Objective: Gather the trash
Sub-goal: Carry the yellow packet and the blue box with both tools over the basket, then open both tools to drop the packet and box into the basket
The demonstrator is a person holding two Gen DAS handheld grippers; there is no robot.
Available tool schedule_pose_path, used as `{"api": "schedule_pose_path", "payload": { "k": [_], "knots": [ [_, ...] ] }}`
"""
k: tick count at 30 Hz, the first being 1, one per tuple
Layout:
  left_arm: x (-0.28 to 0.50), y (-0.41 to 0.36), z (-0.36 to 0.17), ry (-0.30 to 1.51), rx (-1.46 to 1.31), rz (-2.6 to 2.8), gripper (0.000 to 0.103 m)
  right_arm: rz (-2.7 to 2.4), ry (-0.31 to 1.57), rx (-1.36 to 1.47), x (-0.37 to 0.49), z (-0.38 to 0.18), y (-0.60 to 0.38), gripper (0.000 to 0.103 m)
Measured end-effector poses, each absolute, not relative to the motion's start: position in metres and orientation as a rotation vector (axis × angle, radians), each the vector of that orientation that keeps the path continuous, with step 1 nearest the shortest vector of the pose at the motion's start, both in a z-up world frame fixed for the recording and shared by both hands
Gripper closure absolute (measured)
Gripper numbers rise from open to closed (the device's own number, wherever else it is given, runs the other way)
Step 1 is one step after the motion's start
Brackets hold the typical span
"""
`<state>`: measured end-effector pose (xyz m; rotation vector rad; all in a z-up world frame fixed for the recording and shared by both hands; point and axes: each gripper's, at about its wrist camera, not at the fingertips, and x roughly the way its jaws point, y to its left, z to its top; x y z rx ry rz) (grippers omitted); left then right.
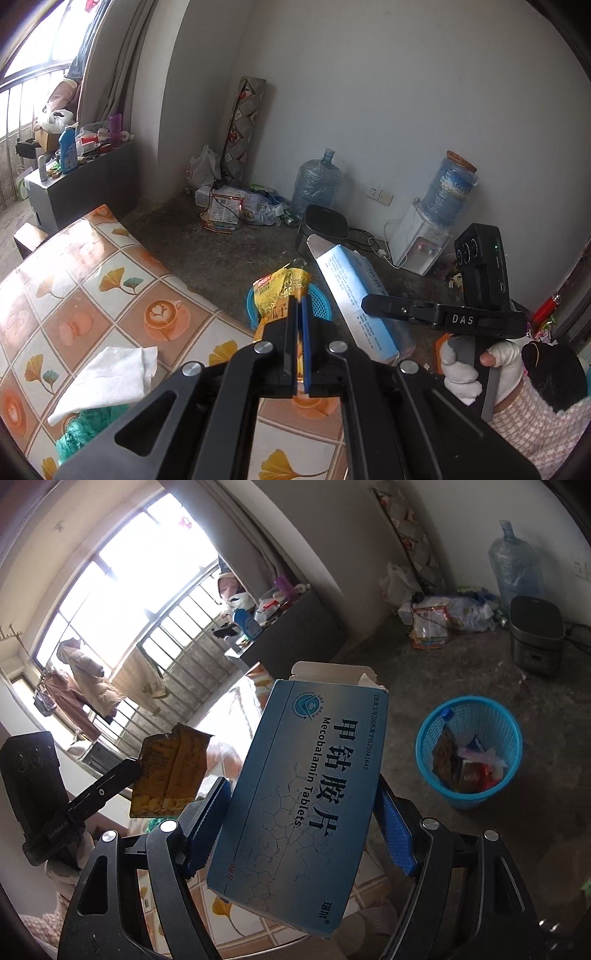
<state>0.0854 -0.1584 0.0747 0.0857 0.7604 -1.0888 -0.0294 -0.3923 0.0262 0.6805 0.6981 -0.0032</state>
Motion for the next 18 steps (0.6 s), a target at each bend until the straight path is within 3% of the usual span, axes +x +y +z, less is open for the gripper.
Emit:
{"api": "schedule_pose_path", "payload": {
  "k": [14,18],
  "knots": [
    [0.156,-0.350,0.012,0.978,0.136,-1.184,0.101,-0.224,0.683,0.971,-0.010,-0.048,-0.515,0.031],
    [0.183,-0.399,-0.020,1.039,0.119,-1.161,0.094,-0.266,0.704,1.047,0.018,-0.093,-0.554,0.025]
  ]
}}
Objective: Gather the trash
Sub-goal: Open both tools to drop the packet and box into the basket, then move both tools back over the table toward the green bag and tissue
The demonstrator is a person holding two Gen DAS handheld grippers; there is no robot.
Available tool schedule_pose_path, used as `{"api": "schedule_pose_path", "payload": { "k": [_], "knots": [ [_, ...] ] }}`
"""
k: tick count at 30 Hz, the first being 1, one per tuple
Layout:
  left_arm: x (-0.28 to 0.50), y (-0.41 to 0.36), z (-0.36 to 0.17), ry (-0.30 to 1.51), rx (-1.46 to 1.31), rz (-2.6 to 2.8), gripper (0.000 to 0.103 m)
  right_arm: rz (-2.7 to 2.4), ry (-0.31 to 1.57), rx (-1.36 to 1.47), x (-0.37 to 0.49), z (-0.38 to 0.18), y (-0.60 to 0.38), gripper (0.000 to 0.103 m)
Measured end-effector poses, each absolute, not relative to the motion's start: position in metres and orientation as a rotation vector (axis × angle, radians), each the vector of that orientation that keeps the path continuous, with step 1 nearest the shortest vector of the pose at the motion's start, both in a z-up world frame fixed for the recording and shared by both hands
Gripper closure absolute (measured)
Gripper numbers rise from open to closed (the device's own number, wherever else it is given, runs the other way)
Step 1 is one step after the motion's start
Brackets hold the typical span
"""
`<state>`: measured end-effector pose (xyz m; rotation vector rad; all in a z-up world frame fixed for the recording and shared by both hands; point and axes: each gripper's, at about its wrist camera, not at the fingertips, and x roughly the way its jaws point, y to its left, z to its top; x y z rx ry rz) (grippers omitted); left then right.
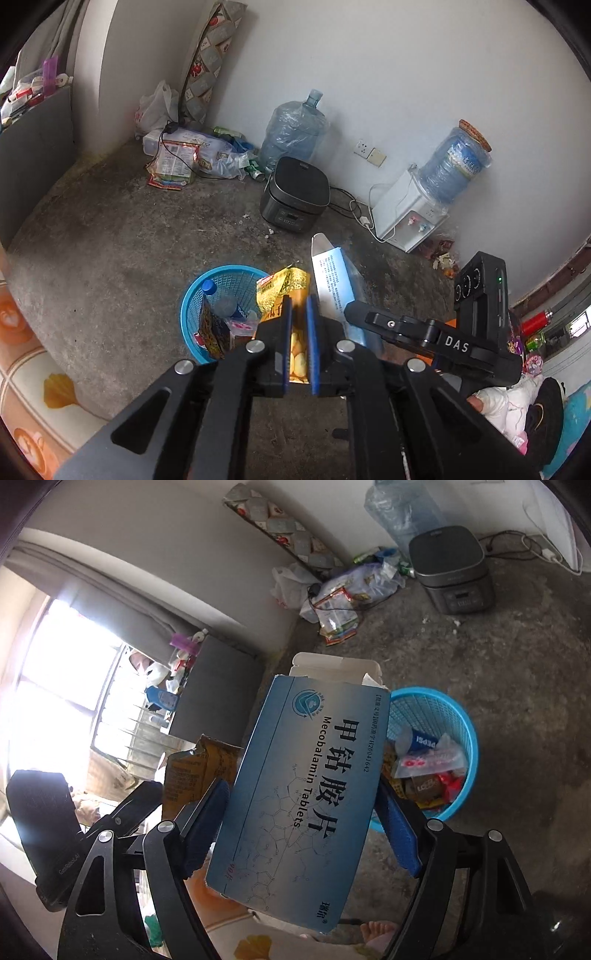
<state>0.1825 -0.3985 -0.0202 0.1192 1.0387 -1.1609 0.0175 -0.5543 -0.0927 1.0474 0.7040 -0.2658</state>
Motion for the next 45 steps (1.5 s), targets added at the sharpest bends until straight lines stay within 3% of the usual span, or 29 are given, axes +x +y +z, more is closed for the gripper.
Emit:
{"api": "schedule_pose_path", "payload": {
  "k": [2,4,8,14,19,26,33,40,45],
  "knots": [
    [0.196,-0.418,-0.040,1.076,0.125,-1.135,0.088,-0.342,0.761,1.062,0.029,-0.125,-0.573,0.023],
    [0.204,-0.429,-0.058,1.114,0.137,-1.096,0.075,-0.413,0.827,1.069,0.035,-0.154,-0.583,0.023],
    [0.211,-0.423,-0.073,1.170,0.071,-1.083,0.067,-0.440,0.845,1.138,0.021,-0.180,-0.581,0.023],
    [0.216,-0.397,-0.058,1.125,0.070,-1.075,0.058,-0.454,0.809,1.109,0.000,-0.167,-0.572,0.023],
    [0.223,-0.349,-0.020,1.058,0.021,-1.036,0.039,-0.401,0.728,1.044,0.003,-0.125,-0.561,0.023],
    [0.233,-0.226,0.028,0.946,-0.017,-0.881,0.037,-0.199,0.686,0.951,0.019,-0.066,-0.513,0.023],
    [0.226,-0.067,0.059,0.841,0.139,-0.552,0.037,-0.038,0.743,0.891,0.026,-0.048,-0.456,0.023],
    [0.174,0.077,0.045,0.783,-0.069,-0.367,0.032,0.140,0.830,0.804,0.046,-0.030,-0.386,0.023],
    [0.138,0.093,0.033,0.762,-0.116,-0.394,0.032,0.241,0.856,0.712,0.065,-0.008,-0.335,0.023]
  ]
}}
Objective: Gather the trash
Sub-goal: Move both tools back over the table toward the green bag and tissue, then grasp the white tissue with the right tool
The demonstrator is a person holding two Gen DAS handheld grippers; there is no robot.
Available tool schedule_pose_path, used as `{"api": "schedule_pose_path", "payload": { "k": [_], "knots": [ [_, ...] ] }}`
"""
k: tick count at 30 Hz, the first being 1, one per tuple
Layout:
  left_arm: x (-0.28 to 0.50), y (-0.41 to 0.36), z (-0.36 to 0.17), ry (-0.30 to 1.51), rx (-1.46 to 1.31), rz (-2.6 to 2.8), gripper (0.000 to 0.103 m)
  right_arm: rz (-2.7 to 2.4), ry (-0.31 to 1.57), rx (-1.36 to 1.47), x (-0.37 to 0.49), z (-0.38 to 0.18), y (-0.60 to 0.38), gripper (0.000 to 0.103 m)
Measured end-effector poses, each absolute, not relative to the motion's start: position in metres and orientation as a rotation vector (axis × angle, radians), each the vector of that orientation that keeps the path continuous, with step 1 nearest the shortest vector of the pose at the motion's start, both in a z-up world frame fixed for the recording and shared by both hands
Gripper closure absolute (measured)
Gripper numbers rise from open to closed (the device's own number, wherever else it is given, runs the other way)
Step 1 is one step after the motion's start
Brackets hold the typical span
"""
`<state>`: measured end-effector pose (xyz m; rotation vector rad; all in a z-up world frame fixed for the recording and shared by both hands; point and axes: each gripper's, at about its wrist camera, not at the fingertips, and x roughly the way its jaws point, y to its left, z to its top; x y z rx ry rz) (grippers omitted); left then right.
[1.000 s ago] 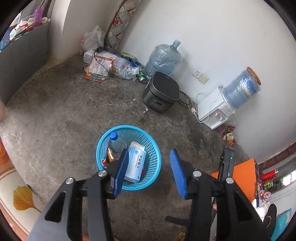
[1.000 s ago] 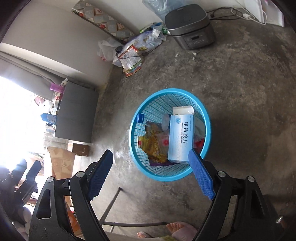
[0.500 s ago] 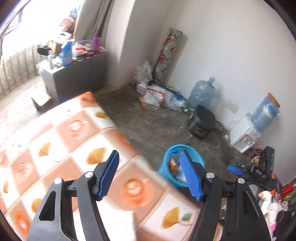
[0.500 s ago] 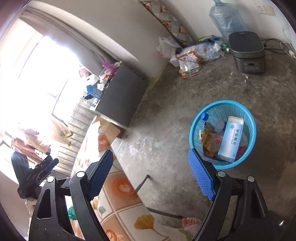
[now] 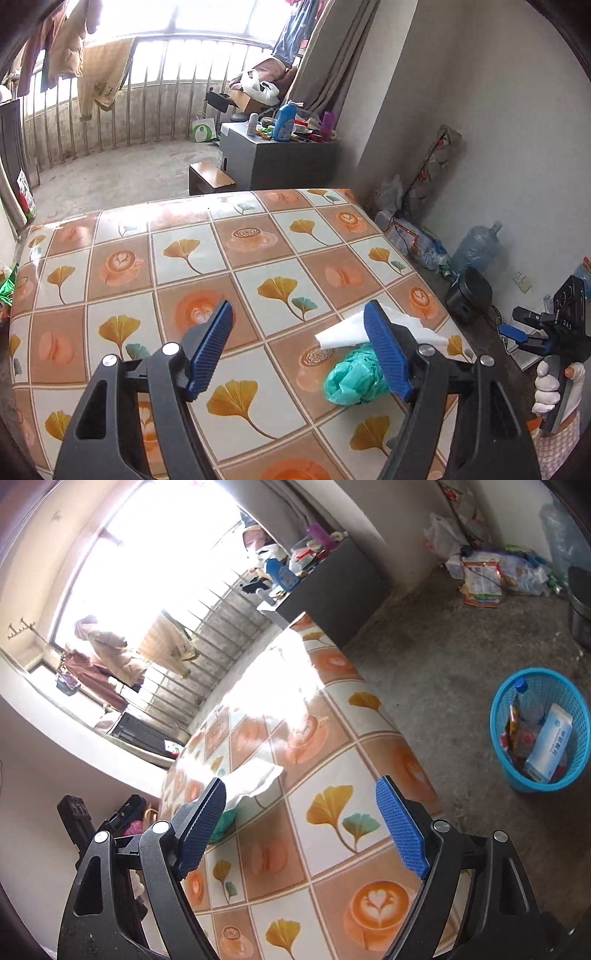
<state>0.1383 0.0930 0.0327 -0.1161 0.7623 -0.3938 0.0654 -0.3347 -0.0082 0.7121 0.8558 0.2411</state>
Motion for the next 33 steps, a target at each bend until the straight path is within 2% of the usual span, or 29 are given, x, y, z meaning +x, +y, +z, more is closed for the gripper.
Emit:
{"api": "schedule_pose_path", "payload": {
  "k": [8,19,28,33],
  "knots": [
    [0.113,0.043,0.005,0.800,0.091,-0.565,0.027,0.358,0.974,0.723,0.100,-0.017,-0.273,0.023],
    [0.126,0.022,-0.029,0.869,0.099,-0.609,0.027,0.361,1.109,0.891,0.133,-0.038,-0.241,0.024],
    [0.135,0.017,-0.042,0.891,0.114,-0.586,0.028,0.345,1.165,1.077,0.130,-0.059,-0.259,0.036],
    [0.135,0.012,-0.042,0.880,0.129,-0.590,0.037,0.346,1.173,1.150,0.129,-0.066,-0.269,0.047]
  ]
}}
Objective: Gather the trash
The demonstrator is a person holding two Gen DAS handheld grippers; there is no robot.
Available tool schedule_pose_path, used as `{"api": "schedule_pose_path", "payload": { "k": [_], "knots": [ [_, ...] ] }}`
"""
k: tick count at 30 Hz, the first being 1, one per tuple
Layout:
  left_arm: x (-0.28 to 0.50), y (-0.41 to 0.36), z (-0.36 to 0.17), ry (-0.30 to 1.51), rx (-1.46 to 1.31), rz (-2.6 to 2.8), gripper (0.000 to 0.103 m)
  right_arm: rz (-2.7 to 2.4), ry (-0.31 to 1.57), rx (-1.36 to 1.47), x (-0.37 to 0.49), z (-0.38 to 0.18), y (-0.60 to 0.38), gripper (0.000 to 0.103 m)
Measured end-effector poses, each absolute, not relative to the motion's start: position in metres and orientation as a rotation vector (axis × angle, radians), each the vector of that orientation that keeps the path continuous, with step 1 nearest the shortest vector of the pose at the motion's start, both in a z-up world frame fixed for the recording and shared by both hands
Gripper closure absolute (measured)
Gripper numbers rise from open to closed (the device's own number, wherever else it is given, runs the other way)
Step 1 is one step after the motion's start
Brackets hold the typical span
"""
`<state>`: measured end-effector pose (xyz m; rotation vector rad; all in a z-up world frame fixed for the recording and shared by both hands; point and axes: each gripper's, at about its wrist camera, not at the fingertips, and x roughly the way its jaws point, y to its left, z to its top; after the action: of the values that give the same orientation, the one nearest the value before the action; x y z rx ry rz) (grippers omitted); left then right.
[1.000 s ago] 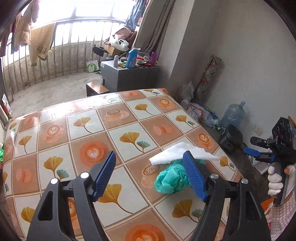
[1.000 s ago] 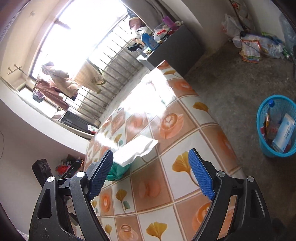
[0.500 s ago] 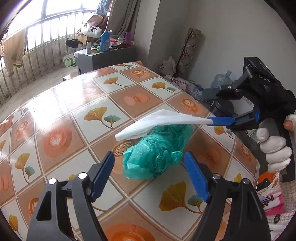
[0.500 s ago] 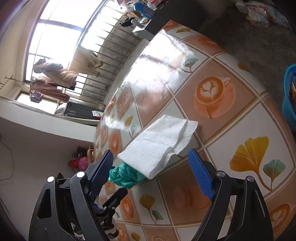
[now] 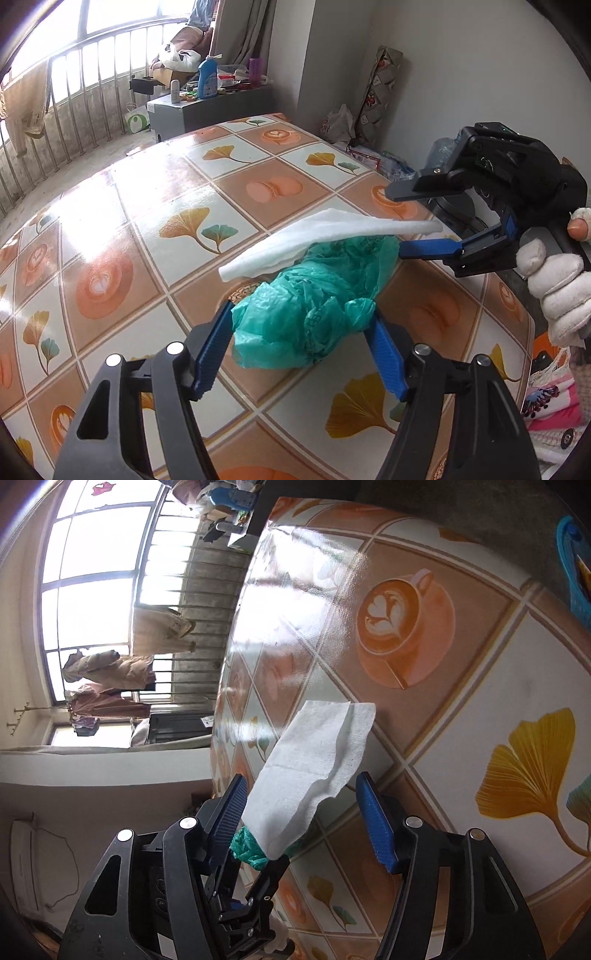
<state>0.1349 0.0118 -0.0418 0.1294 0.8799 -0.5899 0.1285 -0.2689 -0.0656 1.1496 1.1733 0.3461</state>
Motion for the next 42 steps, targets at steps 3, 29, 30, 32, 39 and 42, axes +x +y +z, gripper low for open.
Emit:
{"api": "schedule_pose_path", "payload": {
  "k": [3,29,30,32,39,42],
  "knots": [
    [0.134,0.009,-0.041,0.872,0.146,-0.585,0.041,0.347,1.172,1.164,0.127,-0.067,-0.269,0.053],
    [0.124,-0.007,-0.041,0.832,0.254,-0.583,0.043,0.341,1.081,1.228,0.122,-0.060,-0.277,0.100],
    [0.124,-0.007,-0.041,0.833,0.253,-0.583,0.043,0.336,1.074,1.231,0.121,-0.059,-0.277,0.100],
    [0.124,-0.007,-0.042,0.833,0.251,-0.582,0.043,0.327,1.061,1.236,0.118,-0.058,-0.278,0.100],
    [0.122,-0.006,-0.041,0.828,0.256,-0.577,0.043,0.307,1.033,1.258,0.111,-0.059,-0.281,0.100],
    [0.122,-0.006,-0.041,0.827,0.256,-0.577,0.043,0.303,1.030,1.265,0.110,-0.060,-0.278,0.100]
  ]
}}
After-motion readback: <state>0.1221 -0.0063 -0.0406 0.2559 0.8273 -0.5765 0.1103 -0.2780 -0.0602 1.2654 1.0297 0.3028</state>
